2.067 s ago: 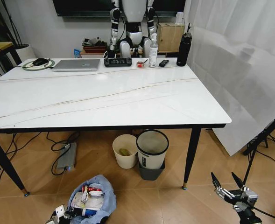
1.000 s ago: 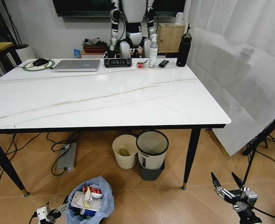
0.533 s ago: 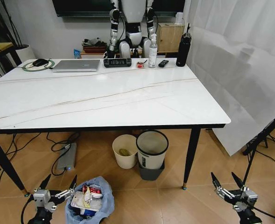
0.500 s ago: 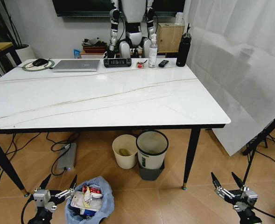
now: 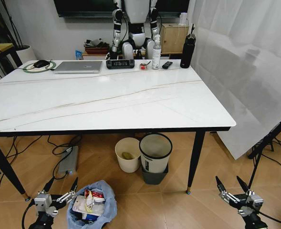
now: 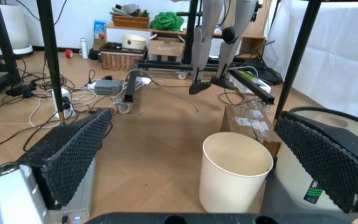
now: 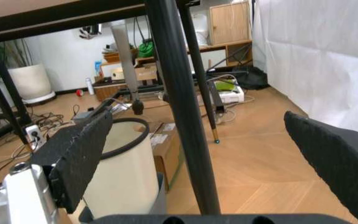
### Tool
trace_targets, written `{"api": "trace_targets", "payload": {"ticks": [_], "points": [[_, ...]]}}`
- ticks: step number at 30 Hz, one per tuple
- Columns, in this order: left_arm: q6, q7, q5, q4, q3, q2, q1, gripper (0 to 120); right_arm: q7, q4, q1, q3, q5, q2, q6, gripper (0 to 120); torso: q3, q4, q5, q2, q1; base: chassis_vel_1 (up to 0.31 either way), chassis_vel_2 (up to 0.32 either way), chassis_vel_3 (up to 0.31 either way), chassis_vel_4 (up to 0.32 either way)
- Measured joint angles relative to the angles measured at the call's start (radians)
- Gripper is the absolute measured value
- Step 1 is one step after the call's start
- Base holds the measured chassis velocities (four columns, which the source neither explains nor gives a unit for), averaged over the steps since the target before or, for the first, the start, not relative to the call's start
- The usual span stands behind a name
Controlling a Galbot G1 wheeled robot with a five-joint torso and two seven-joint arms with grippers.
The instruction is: Pick up the trash bin and place the trash from the table into it.
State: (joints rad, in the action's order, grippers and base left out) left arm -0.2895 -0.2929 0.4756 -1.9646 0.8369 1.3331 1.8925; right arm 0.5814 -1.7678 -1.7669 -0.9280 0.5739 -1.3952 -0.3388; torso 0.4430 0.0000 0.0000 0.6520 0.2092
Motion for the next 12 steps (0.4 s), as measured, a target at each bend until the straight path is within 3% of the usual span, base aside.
{"api": "trace_targets", "payload": {"ticks": [12], "points": [[0.002,0.001,0.0,0.004,-0.001,0.0,-0.002,100,0.0,0.0,0.0,0.0,0.0,0.0,0.0,100,0.0,0.0,0.0,0.0,0.0,0.0,0.0,0.0,0.0]]}}
